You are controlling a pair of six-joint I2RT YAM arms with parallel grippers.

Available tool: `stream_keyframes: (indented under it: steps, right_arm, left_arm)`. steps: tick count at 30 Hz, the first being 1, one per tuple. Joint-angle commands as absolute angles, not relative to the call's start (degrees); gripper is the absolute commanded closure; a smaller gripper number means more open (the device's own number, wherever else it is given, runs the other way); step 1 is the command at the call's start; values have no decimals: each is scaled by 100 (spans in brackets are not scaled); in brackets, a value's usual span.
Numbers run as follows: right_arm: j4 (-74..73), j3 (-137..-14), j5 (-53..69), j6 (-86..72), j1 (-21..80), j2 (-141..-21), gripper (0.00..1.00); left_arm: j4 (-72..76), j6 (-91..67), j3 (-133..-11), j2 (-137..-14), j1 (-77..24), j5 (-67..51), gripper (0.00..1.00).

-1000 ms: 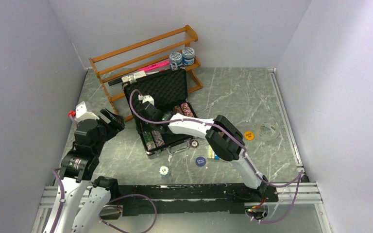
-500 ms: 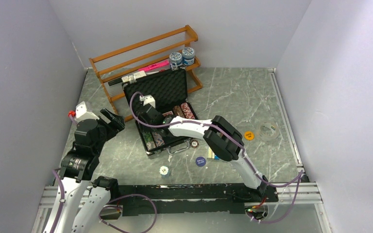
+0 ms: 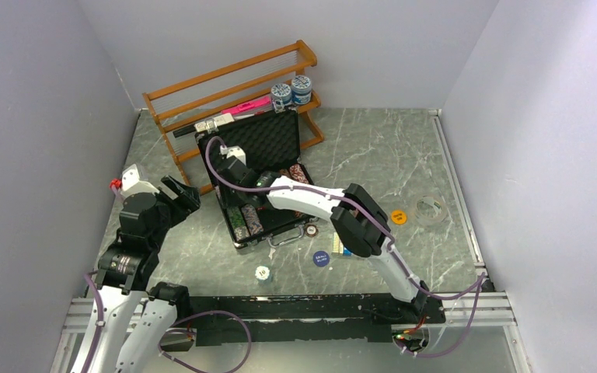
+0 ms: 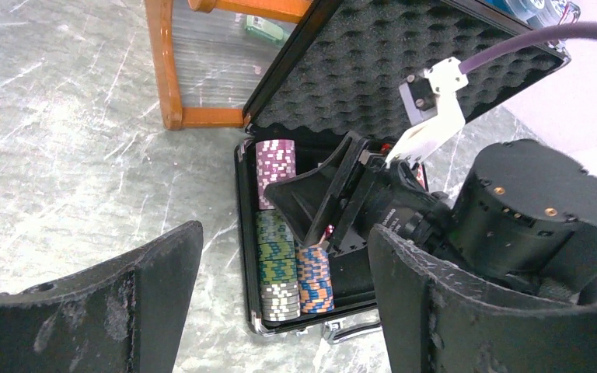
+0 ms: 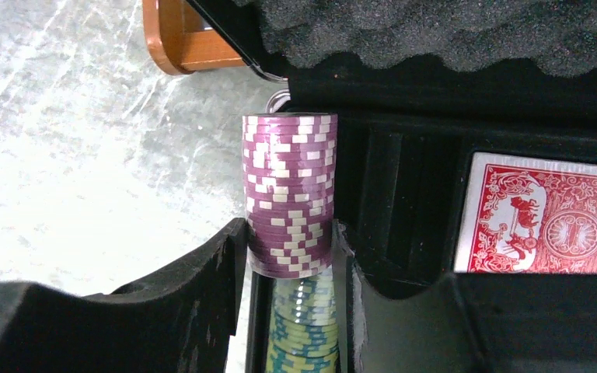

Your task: Pack up texas hold em set

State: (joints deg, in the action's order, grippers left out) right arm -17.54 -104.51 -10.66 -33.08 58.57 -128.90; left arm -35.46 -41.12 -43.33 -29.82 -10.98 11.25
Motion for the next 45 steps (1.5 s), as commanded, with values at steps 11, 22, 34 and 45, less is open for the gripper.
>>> stream_keyframes:
  steps: [11, 22, 34, 45]
  right_arm:
    - [-2703, -11166, -750, -3507, 5727, -13066, 87]
    - [-2298, -11129, -407, -3569, 5725, -13340, 86]
    - [-2422, -11046, -714, -3519, 5698, -12603, 36]
    - [-1328, -8115, -934, -2786, 5696, -9866, 28]
  left_arm:
    - [-3585, -3998, -4351, -2884, -1107, 1108, 18]
    - [-3623, -3981, -4368, -2900, -1107, 1172, 18]
    - [-3618, -4056, -4411, -2898, -1107, 1180, 14]
    - [-3117, -3823, -4506, -2865, -1107, 1195, 9]
